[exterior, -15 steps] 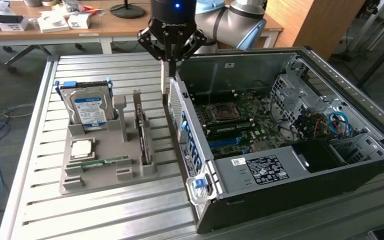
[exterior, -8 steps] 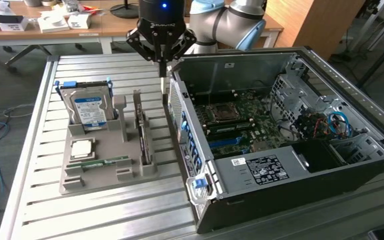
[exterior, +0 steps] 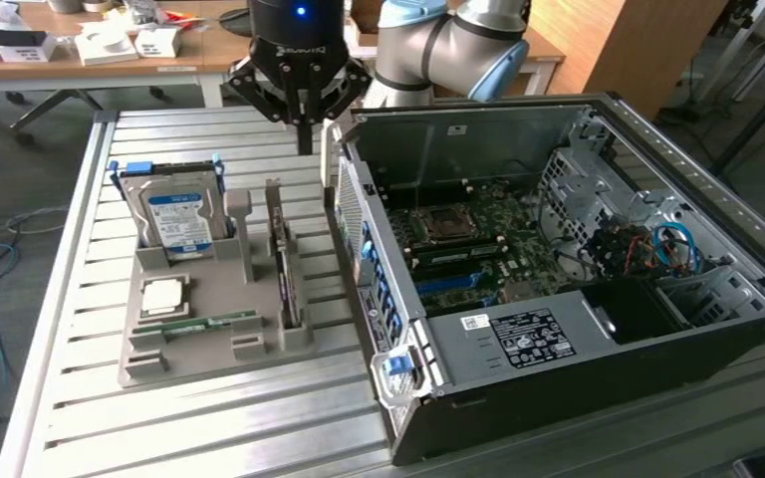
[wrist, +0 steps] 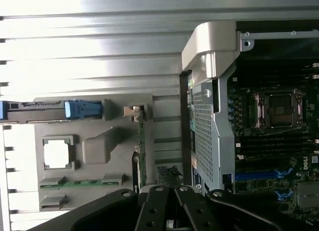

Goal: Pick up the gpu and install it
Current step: 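Reach for the gpu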

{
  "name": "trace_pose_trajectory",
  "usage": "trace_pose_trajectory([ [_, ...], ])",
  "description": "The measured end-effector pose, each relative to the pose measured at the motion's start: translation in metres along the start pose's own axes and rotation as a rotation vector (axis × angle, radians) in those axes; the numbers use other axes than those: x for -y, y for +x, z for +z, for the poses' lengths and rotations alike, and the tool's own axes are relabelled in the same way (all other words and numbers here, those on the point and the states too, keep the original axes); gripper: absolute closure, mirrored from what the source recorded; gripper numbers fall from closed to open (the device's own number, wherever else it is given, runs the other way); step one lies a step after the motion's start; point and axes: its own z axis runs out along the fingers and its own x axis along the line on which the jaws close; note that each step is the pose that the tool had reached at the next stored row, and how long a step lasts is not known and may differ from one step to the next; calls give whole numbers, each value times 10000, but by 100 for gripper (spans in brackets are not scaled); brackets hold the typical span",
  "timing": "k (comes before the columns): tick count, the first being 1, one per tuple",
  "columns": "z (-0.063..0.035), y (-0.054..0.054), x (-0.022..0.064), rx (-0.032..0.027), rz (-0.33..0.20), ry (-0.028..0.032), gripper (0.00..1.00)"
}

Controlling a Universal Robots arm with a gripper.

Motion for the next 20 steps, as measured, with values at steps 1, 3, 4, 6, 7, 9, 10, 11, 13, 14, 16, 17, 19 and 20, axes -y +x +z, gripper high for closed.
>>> trace_pose_trajectory([
  [1, 0, 22, 0, 0, 1, 0, 89],
  [3, 2, 71, 0, 0, 5, 0, 89],
  [4, 3, 93, 0, 1, 6, 0, 89],
  [6, 3, 136, 1, 0, 7, 1, 89],
  [7, 4, 157, 1, 0, 7, 0, 89],
  [9, 6, 201, 2, 1, 8, 0, 89],
  [10, 7, 219, 2, 1, 9, 0, 89],
  [11, 7, 228, 1, 2, 11, 0, 89],
  [13, 7, 227, 1, 1, 10, 0, 89],
  [14, 7, 227, 1, 1, 10, 0, 89],
  [16, 6, 228, 2, 0, 10, 1, 89],
  [17, 5, 230, 6, -1, 10, 1, 89],
  [19, 5, 235, 30, 0, 10, -1, 89],
  [20, 5, 238, 46, 1, 11, 0, 89],
])
